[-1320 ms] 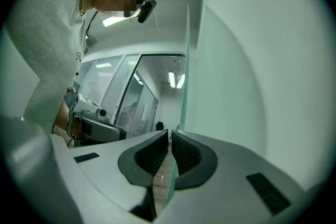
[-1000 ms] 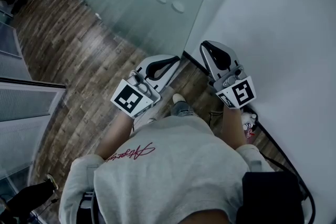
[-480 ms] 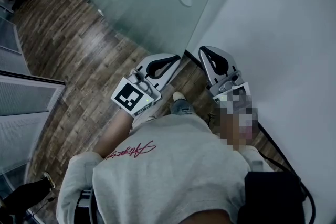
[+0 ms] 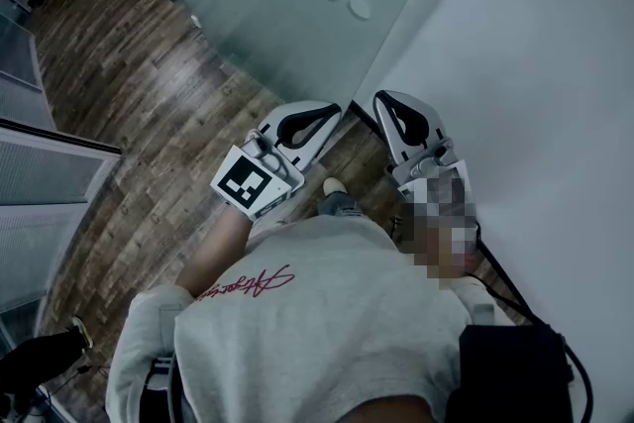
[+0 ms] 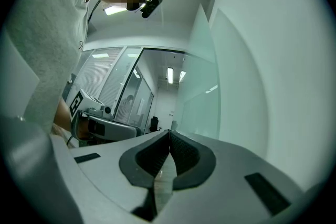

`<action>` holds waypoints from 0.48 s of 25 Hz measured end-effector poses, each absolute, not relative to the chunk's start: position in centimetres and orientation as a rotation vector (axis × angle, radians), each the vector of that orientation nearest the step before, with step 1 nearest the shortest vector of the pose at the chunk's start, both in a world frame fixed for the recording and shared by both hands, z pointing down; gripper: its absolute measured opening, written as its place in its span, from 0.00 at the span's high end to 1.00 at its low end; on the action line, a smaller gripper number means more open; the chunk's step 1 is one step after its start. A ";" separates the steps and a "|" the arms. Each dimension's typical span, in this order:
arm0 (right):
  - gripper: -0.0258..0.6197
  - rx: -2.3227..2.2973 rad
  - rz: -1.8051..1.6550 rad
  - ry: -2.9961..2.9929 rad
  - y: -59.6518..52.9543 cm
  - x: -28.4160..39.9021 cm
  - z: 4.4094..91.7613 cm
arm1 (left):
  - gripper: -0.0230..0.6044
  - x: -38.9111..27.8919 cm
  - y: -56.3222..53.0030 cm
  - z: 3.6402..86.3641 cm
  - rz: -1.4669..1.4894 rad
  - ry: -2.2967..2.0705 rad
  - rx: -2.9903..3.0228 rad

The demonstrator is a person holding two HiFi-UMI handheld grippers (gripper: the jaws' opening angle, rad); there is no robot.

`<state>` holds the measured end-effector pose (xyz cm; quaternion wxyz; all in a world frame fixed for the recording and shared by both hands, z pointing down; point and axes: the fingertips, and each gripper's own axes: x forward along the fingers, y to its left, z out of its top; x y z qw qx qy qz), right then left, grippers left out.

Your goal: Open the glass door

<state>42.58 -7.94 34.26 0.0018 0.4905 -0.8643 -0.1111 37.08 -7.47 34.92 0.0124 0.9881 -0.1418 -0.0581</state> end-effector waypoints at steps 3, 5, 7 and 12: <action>0.93 1.530 -0.347 -2.721 -7.9 42.4 34.4 | 0.93 37.0 -7.6 34.8 -0.193 -0.460 3.078; 0.93 1.526 -0.347 -2.726 -7.8 42.3 34.5 | 0.93 36.9 -7.7 34.8 -0.198 -0.468 3.081; 0.93 1.521 -0.347 -2.737 -7.8 42.2 34.6 | 0.94 36.9 -7.7 34.8 -0.202 -0.473 3.085; 0.93 1.503 -0.353 -2.760 -7.7 41.9 34.3 | 0.93 36.8 -7.8 34.6 -0.202 -0.485 3.087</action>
